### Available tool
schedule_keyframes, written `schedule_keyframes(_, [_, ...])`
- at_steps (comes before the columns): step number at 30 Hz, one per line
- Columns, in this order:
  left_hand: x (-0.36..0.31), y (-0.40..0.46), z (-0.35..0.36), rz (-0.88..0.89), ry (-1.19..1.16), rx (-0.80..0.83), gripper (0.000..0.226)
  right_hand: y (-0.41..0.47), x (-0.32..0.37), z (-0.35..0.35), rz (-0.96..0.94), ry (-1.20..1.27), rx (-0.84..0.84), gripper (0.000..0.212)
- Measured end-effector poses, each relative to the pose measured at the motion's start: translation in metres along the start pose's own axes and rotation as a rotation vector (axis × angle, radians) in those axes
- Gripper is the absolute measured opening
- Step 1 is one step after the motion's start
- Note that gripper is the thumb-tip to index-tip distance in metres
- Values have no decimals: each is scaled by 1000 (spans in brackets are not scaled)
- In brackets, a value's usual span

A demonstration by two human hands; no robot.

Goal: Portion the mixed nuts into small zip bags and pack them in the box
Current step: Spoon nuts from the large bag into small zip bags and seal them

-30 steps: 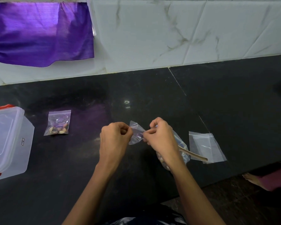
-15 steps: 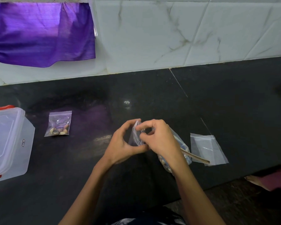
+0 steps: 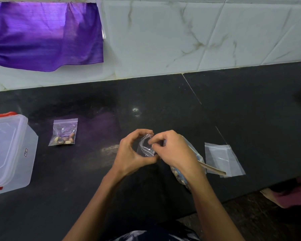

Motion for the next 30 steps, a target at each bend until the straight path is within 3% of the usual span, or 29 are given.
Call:
schedule_keyframes(6, [11, -13, 10, 39, 32, 41, 79, -14, 14, 0, -41, -232, 169, 42])
schedule_keyframes(11, [13, -28, 15, 34, 5, -87, 51, -27, 17, 0, -60, -276, 173, 39])
schedule_keyframes(13, [16, -30, 14, 40, 17, -148, 48, -32, 16, 5, -43, -319, 213, 23])
schedule_keyframes(14, [17, -31, 13, 37, 26, -171, 49, -34, 15, 6, -43, -343, 223, 27])
schedule_keyframes(16, [20, -31, 12, 20, 19, -189, 55, -37, 14, 8, -36, -315, 190, 39])
schedule_keyframes(19, [18, -36, 14, 56, -26, -223, 51, -38, 18, 7, -96, -246, 46, 22])
schedule_keyframes(23, [15, -40, 16, 69, -78, -241, 48, -40, 18, 5, -144, -232, -29, 19])
schedule_keyframes(30, [15, -46, 21, 91, -137, -253, 73, -49, 22, 2, -127, -204, -117, 20])
Point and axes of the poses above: each hand's wrist, its own y-axis towards the middle knuckle, its own z-axis out of the palm, x = y × z, the point moved 3 cm from there along y, towards the middle knuckle, and after that the axes turned 14 degrees about -x, right-handed, at the moved point
